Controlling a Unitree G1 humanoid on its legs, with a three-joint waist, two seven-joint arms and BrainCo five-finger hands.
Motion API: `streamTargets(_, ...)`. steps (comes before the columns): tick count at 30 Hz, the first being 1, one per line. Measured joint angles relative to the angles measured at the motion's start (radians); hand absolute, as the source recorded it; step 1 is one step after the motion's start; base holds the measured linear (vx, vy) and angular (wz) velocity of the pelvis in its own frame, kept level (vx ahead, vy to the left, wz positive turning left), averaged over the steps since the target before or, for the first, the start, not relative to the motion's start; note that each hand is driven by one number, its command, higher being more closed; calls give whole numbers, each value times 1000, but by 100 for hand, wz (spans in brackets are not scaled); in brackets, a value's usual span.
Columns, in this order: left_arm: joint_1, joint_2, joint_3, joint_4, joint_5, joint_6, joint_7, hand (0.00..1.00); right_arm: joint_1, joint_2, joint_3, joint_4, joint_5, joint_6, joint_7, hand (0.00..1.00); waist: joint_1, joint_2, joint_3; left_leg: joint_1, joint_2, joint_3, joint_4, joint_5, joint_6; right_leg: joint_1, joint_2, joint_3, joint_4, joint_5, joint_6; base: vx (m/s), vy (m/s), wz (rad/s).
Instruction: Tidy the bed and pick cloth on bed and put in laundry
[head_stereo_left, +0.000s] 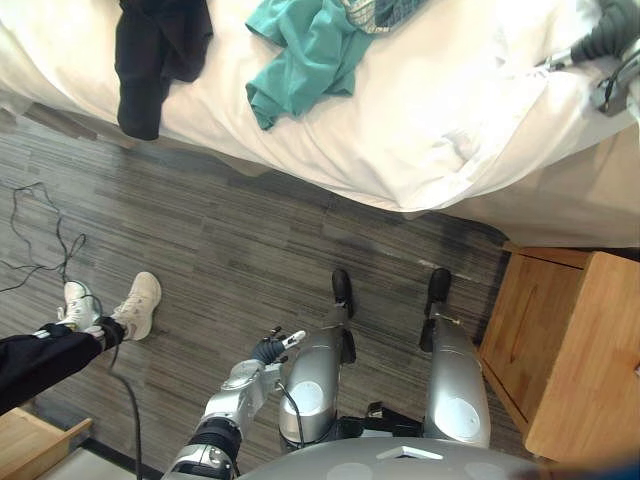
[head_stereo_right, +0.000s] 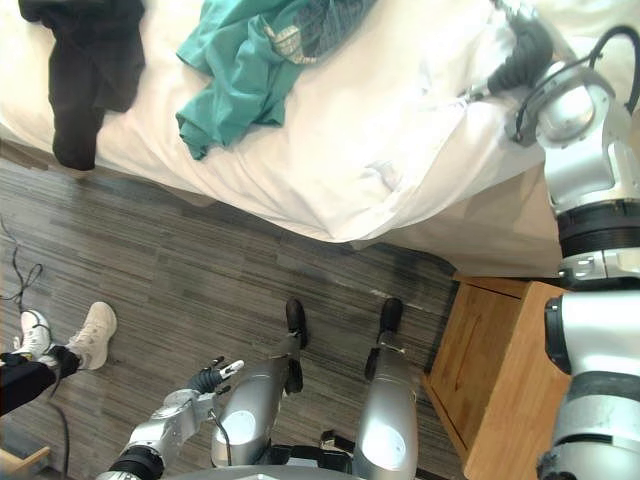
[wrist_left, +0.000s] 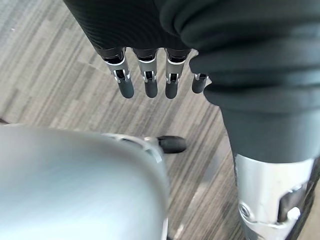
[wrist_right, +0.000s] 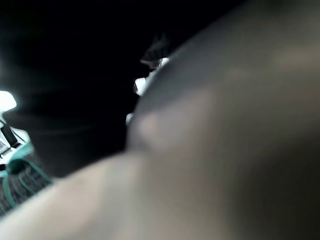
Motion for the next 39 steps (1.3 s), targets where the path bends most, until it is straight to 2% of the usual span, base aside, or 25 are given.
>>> streamTargets(1,0,0,-2,0,0,-1,-9,0,11,-5,0,0,0,-13,4,100,1,0,0,0,0,0,1,0,0,0,0,0,0,0,0,34,20,0)
streamTargets(4,0,1,-3,1,-1,-2,-33,0,20,-4,2,0,0,-19,36,100,2,3,-2,0,-1,-1,2,0,0,0,-1,0,1,0,0,0,0,0)
streamTargets(9,0,2,-4,10,-1,-2,-61,0,42,-2,1,2,-15,-7,46,100,5,17,-11,6,0,-1,6,0,0,6,-1,0,4,0,0,0,0,0)
streamTargets(12,0,2,-2,10,1,-8,-82,0,61,27,-12,9,34,5,19,100,4,19,-12,27,2,0,7,0,0,27,1,2,3,0,0,23,12,-4)
streamTargets(16,0,-1,10,8,15,-11,-101,0,187,113,-161,-29,173,1,-66,100,-2,16,-14,74,6,5,-6,0,0,71,8,6,-8,0,0,10,11,-4)
streamTargets(18,2,-4,25,9,21,-8,-103,0,251,148,-213,-64,186,-3,-83,100,-3,10,-16,98,9,17,-17,0,0,90,15,20,-18,3,3,22,5,-19)
streamTargets(21,19,-7,62,11,60,-5,-105,0,420,259,-314,-125,243,-6,-96,100,-14,-32,-55,145,19,34,-22,-10,-12,138,31,32,-45,6,4,50,-5,-22)
streamTargets(23,38,-8,83,13,87,-7,-104,0,560,345,-366,-135,261,-5,-100,100,-31,-83,-116,170,31,48,-22,-19,-25,166,43,36,-64,6,3,103,-8,-11)
streamTargets(24,40,-9,83,21,90,-6,-104,0,593,364,-378,-136,262,-6,-105,100,-35,-94,-131,178,33,53,-22,-21,-28,178,46,36,-73,6,3,103,-11,-16)
streamTargets(25,41,-13,83,38,90,-6,-103,0,660,397,-406,-137,262,-8,-121,0,-38,-111,-160,197,36,59,-23,-26,-33,197,51,40,-83,6,3,75,-3,-14)
streamTargets(32,94,-48,125,99,115,1,-96,0,893,566,-535,-95,346,-24,-180,0,-56,-113,-291,296,52,92,-30,-68,-34,305,73,57,-142,3,4,71,8,-14)
streamTargets(35,119,-50,130,140,136,2,-96,0,933,609,-632,-28,457,-33,-209,0,-66,-112,-330,330,57,115,-39,-80,-39,332,82,64,-160,3,4,58,3,-17)
streamTargets(39,126,-55,178,176,139,3,-97,0,933,649,-776,73,596,-66,-244,0,-66,-113,-348,361,63,116,-46,-88,-41,375,90,67,-185,3,4,51,2,1)
